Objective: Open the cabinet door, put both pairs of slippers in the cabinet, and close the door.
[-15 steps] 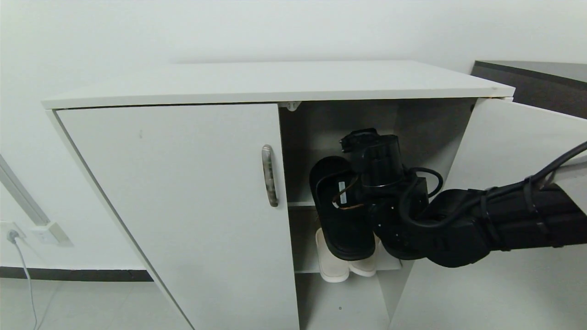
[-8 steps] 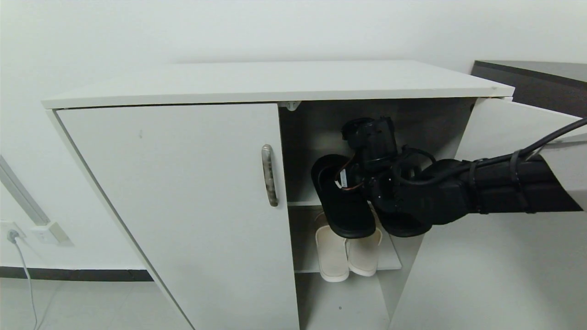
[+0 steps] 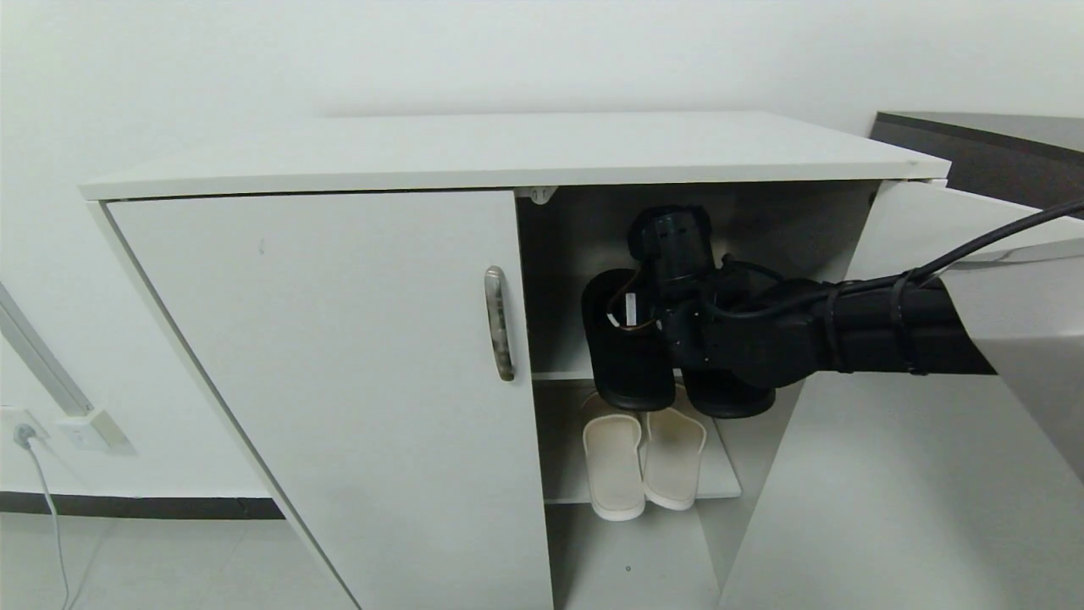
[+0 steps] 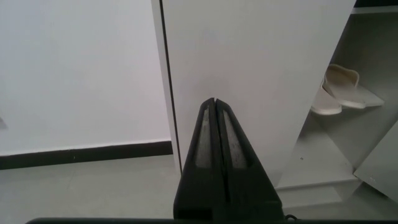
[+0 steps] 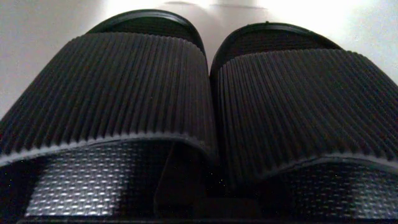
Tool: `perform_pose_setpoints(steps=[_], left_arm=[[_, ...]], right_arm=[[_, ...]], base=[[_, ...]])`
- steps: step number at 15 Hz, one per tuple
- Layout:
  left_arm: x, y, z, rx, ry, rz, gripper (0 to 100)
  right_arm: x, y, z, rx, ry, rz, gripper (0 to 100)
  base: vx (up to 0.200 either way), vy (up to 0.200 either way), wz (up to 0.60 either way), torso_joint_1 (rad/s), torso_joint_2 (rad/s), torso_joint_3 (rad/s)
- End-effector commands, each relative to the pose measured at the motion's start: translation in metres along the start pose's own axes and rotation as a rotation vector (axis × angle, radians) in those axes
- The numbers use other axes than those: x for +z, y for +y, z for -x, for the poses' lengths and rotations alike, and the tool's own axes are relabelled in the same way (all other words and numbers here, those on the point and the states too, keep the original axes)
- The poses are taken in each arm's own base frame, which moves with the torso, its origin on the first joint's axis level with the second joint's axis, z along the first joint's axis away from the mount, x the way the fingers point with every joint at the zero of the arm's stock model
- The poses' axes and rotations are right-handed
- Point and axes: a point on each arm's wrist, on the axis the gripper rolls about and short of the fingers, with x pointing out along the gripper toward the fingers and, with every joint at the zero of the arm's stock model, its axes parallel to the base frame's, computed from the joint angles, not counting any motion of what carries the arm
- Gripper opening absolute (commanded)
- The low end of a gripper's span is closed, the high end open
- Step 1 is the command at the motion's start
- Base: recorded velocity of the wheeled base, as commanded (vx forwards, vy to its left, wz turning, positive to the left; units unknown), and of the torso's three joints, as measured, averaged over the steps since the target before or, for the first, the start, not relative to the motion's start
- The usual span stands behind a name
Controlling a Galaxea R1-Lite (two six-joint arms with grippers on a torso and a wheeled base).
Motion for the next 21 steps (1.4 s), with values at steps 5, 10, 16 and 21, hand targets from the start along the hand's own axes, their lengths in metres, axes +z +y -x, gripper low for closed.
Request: perform_pose_setpoints(steps=[5,10,16,21], left_arm=[[0.0,0.0,0.0,0.001,0.0,0.004,0],[0.0,0.0,0.0,0.001,0.0,0.004,0],[0.0,0.0,0.0,0.001,0.0,0.006,0],[0.0,0.0,0.0,0.001,0.0,0.006,0]], right_arm=[[0.003,0.001,-0.006,-0.002,-0.013,-0.015,0],[0.003,0.002,-0.009,-0.006,-0.015,-0.016,0],[-0.003,0.004,-0.014,-0.01,-0.004,-0.007,100],[-0.004,0.001,0.002,0.002,0.01,0.011,100]], base=[[0.0,0.0,0.0,0.0,0.0,0.0],[0.0,0.0,0.0,0.0,0.0,0.0],[0.0,0.0,0.0,0.0,0.0,0.0],[0.0,0.0,0.0,0.0,0.0,0.0]])
